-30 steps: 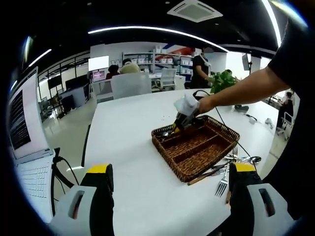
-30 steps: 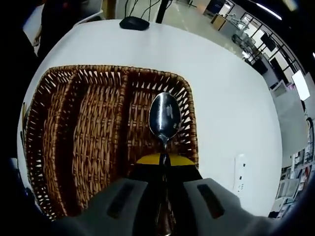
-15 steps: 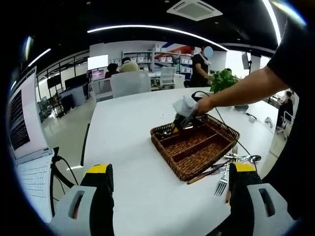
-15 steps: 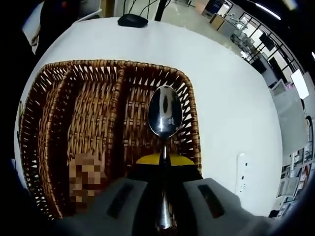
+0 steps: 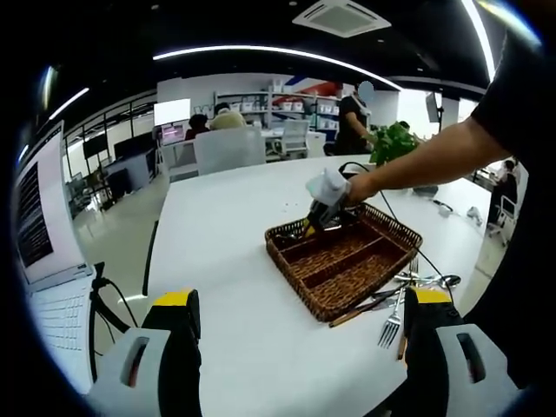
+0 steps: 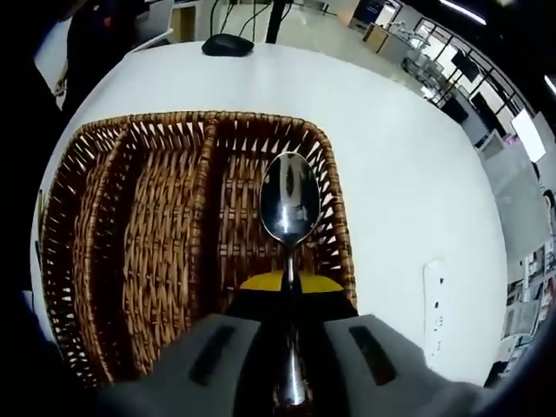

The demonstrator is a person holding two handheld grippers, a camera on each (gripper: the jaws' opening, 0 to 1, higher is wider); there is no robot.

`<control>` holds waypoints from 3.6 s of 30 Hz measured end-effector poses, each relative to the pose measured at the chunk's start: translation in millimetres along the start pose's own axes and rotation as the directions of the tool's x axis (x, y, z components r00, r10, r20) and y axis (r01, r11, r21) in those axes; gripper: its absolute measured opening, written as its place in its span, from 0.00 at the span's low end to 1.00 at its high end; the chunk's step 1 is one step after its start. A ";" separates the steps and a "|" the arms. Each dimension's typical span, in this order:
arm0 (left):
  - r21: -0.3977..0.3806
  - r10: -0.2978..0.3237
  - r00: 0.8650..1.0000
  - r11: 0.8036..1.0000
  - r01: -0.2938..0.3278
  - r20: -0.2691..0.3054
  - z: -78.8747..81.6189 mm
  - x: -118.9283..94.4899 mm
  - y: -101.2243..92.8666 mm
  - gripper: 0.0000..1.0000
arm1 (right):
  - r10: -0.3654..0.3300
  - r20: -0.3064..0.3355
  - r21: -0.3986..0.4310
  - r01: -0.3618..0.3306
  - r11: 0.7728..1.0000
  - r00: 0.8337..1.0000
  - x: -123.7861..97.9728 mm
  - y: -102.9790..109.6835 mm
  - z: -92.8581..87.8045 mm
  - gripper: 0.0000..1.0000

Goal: Arrange the knives, forks, and spoons in their matching storage slots by inserting each utensil handle-first until every utensil is classified and aligned in the correct compartment

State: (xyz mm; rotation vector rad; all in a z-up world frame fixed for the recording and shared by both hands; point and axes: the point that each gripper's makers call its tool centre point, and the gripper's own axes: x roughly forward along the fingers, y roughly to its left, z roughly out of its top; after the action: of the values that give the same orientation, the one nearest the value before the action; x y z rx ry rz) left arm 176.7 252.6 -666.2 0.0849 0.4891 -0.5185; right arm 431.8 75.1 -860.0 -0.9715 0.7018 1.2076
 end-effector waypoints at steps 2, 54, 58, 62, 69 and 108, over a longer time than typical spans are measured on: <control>0.002 -0.001 1.000 1.000 0.001 -0.003 -0.8 -0.9 -0.9 1.00 | 0.014 0.027 -0.055 -0.013 0.998 1.000 1.3 0.0 1.6 0.02; 0.120 -0.062 0.984 0.992 0.043 0.166 45.0 -2.5 -31.5 1.00 | -0.601 0.324 0.609 0.326 0.723 0.730 -313.1 127.1 3.1 1.00; 0.119 -0.050 0.984 0.992 0.030 0.172 47.2 -8.9 -40.1 1.00 | -0.608 0.305 0.607 0.342 0.717 0.733 -315.9 143.9 -11.3 1.00; 0.121 -0.034 0.985 0.993 0.014 0.169 43.8 -14.9 -48.1 1.00 | -0.625 0.283 0.635 0.346 0.691 0.728 -327.6 153.0 -23.9 1.00; 0.120 -0.033 0.988 0.993 0.015 0.149 32.2 -13.8 -48.7 1.00 | -0.648 0.256 0.647 0.371 0.666 0.717 -342.1 165.1 -35.8 1.00; 0.150 -0.017 0.995 0.989 0.002 0.098 20.5 -4.5 -43.1 1.00 | -0.545 0.235 0.592 0.326 0.737 0.805 -322.1 178.6 -67.1 0.96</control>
State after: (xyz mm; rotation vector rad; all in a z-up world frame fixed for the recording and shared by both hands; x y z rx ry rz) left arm 160.7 213.1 -644.2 0.1995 0.3535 -0.5656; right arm 185.1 -114.9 -652.2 -0.3679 0.3970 0.6806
